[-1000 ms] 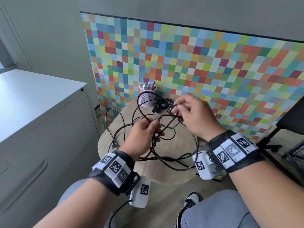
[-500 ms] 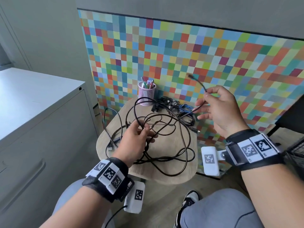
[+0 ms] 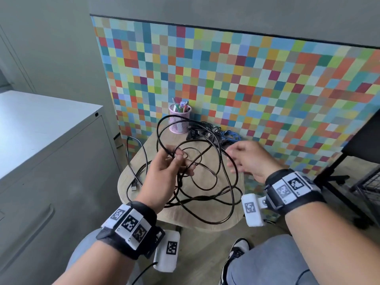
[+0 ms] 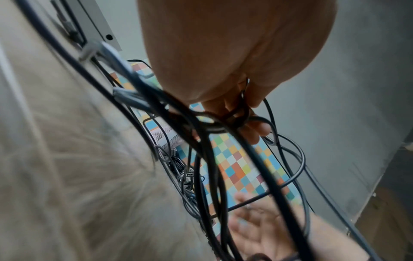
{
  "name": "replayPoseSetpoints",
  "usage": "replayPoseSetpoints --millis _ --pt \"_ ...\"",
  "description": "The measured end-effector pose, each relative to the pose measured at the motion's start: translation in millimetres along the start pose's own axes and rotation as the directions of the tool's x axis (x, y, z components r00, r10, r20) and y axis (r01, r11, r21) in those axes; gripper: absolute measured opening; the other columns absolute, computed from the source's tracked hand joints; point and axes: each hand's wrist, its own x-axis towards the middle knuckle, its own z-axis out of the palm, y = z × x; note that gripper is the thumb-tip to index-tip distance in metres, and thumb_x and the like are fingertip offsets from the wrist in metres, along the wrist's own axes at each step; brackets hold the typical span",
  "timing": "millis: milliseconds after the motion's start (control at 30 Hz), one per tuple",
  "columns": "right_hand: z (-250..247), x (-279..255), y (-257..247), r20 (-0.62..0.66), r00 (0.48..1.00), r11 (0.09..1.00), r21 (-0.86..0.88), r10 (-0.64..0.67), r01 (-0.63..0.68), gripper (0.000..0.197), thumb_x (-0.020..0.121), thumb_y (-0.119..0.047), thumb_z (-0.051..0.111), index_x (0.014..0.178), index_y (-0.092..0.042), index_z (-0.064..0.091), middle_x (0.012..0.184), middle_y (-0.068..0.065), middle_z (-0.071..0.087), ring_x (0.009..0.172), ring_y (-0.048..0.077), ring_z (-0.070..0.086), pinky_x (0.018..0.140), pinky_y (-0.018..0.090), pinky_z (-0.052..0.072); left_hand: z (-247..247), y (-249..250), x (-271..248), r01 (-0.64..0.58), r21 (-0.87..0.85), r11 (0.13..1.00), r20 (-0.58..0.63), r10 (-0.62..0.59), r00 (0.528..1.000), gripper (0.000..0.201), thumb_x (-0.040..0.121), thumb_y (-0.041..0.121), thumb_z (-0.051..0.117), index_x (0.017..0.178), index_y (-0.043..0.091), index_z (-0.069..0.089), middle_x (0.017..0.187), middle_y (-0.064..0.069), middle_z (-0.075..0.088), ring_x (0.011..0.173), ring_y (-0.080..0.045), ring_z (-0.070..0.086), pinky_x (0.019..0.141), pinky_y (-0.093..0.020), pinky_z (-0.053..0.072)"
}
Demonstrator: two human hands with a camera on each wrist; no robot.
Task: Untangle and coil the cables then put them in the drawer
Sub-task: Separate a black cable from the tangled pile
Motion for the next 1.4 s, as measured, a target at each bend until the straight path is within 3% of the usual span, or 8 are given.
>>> replayPoseSetpoints --millis 200,333,467,600,733,867,1200,1400 --pt "30.1 11.8 6.3 0.243 0.963 0.804 -0.592 0.118 0.05 0.034 0.079 -0.05 0.074 0.073 -0.019 0.061 0.067 0.008 0.065 0.055 0.032 0.067 0.048 0.03 0.052 -7.9 0.4 -0.3 -0.003 -0.078 0.997 -0.013 0.002 1.0 0.015 0.108 0.0 0.042 0.099 0.007 0.051 0.074 -0.01 0.058 0.07 -0.024 0.064 0.071 -0.035 0.057" --pt "50.5 10.1 -9.2 0.35 0.937 0.559 -0.777 0.002 0.289 0.03 0.081 -0.028 0.071 0.07 -0.003 0.059 0.065 0.012 0.051 0.057 0.023 0.044 0.047 0.036 0.042 -16.1 -1.6 1.5 -0.007 -0.111 0.994 -0.051 0.001 0.999 0.014 0.108 0.001 0.041 0.1 0.007 0.051 0.073 -0.009 0.061 0.07 -0.029 0.061 0.074 -0.04 0.053" --pt "51.4 18.0 -12.8 0.309 0.948 0.51 -0.83 0.079 0.228 0.017 0.087 -0.013 0.058 0.085 0.0 0.069 0.077 0.013 0.072 0.071 0.034 0.071 0.058 0.035 0.056 -22.5 -4.0 3.6 -0.004 -0.19 0.982 -0.133 -0.022 0.991 0.014 0.108 0.002 0.042 0.1 0.009 0.051 0.076 -0.005 0.058 0.07 -0.024 0.059 0.069 -0.035 0.052" --pt "21.5 21.8 -19.6 0.077 0.996 0.85 -0.526 0.049 -0.001 0.017 0.1 -0.002 0.047 0.105 -0.011 0.06 0.084 0.012 0.073 0.061 0.029 0.074 0.055 0.04 0.063 -24.6 -11.3 3.3 0.021 -0.144 0.989 -0.185 -0.048 0.981 0.013 0.108 0.002 0.042 0.102 0.009 0.051 0.081 -0.009 0.058 0.068 -0.023 0.055 0.063 -0.03 0.05" --pt "-27.9 22.7 -44.7 -0.159 0.977 0.978 -0.179 -0.139 0.11 0.021 0.103 0.002 0.047 0.105 -0.011 0.064 0.094 0.025 0.069 0.057 0.027 0.07 0.056 0.043 0.062 -16.7 -16.7 3.1 0.058 -0.069 0.996 -0.197 -0.07 0.978 0.015 0.107 -0.003 0.041 0.1 0.009 0.049 0.085 -0.013 0.054 0.068 -0.024 0.054 0.055 -0.024 0.05" --pt "-58.6 16.2 -83.1 -0.291 0.908 0.952 -0.034 -0.3 0.303 0.023 0.1 0.005 0.046 0.097 -0.008 0.065 0.081 0.019 0.063 0.05 0.023 0.065 0.053 0.044 0.06 -10.6 -25.9 5.0 0.116 0.009 0.993 -0.209 -0.112 0.972 0.019 0.107 0.001 0.043 0.097 0.014 0.052 0.073 0.006 0.061 0.061 -0.015 0.054 0.054 -0.029 0.045" --pt "-86.8 0.7 -144.2 -0.508 0.722 0.755 0.194 -0.469 0.626 0.037 0.094 0.0 0.039 0.09 -0.019 0.07 0.071 0.0 0.059 0.044 0.019 0.047 0.045 0.026 0.04 -8.9 -28.3 13.9 0.273 0.093 0.958 -0.302 -0.234 0.924 0.018 0.109 0.008 0.039 0.098 0.016 0.051 0.076 -0.005 0.05 0.053 -0.016 0.046 0.046 -0.024 0.04" --pt "-88.8 -19.9 -172.0 -0.422 0.711 0.659 0.291 -0.562 0.694 0.026 0.095 -0.004 0.044 0.096 -0.016 0.067 0.082 0.005 0.059 0.049 0.021 0.038 0.05 0.026 0.03 -10.3 -31.4 19.0 0.307 0.221 0.926 -0.327 -0.226 0.918 0.016 0.109 0.016 0.042 0.117 0.019 0.056 0.083 -0.004 0.058 0.057 -0.015 0.054 0.058 -0.031 0.047"
